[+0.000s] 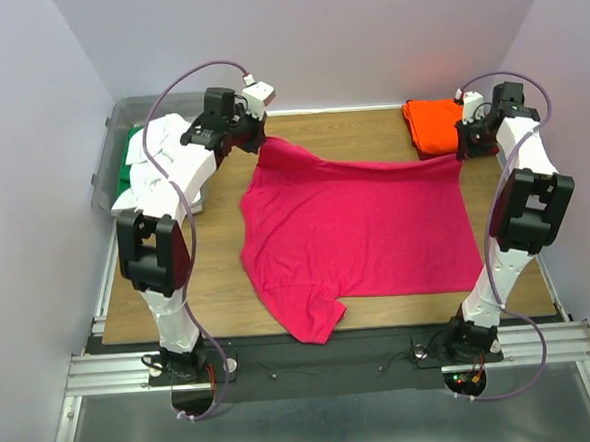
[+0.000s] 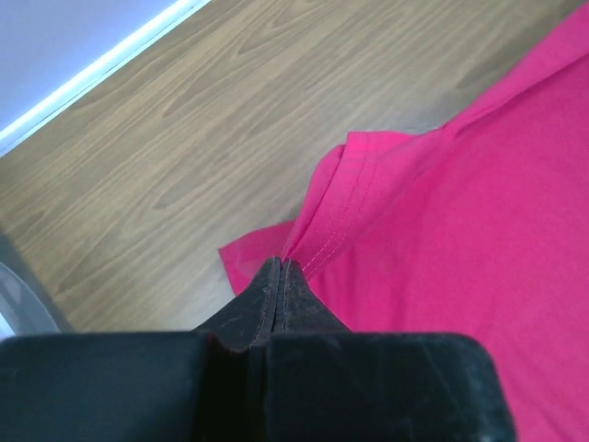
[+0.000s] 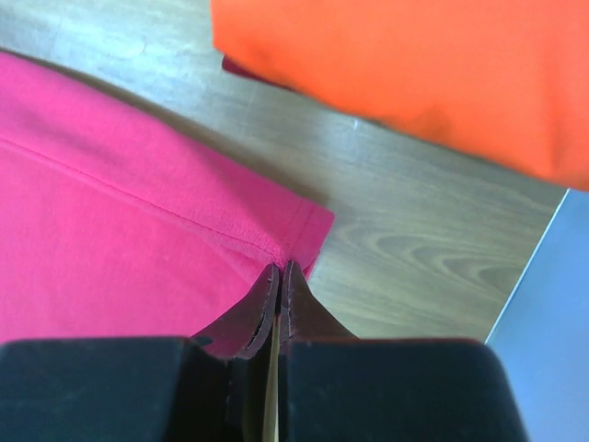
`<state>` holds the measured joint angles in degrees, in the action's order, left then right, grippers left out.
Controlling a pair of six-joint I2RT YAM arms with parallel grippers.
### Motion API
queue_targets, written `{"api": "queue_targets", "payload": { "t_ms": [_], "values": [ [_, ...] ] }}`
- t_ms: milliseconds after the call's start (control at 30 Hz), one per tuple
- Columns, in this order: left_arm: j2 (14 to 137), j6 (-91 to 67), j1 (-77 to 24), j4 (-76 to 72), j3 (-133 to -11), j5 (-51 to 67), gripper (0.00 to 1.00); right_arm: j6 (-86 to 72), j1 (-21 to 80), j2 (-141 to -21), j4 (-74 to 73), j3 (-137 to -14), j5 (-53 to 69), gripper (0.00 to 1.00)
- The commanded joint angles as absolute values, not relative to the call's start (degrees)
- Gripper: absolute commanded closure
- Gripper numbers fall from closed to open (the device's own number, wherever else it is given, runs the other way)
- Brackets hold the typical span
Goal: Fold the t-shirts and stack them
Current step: Flatten the tshirt out
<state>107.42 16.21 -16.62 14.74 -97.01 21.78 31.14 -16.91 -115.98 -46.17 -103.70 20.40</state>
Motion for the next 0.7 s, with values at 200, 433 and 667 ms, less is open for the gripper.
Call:
{"api": "queue_targets", "payload": {
  "t_ms": [200,433,667],
  "values": [
    [95.2,17.0,-20.1,19.1,-83.7,14.6,1.0,36.3,-18.0,-107.3,-45.6,-95.9,19.7,1.0],
    [86.1,17.6,-22.2,22.7,-74.0,13.4,1.0,40.0,-19.6,-102.2,-46.2,-88.8,18.9,0.99],
    [82.7,19.6,-26.4,25.6,-65.3,12.7,1.0,42.8,-19.7,-101.1,-46.5,-81.2,19.3,0.99]
  ]
}}
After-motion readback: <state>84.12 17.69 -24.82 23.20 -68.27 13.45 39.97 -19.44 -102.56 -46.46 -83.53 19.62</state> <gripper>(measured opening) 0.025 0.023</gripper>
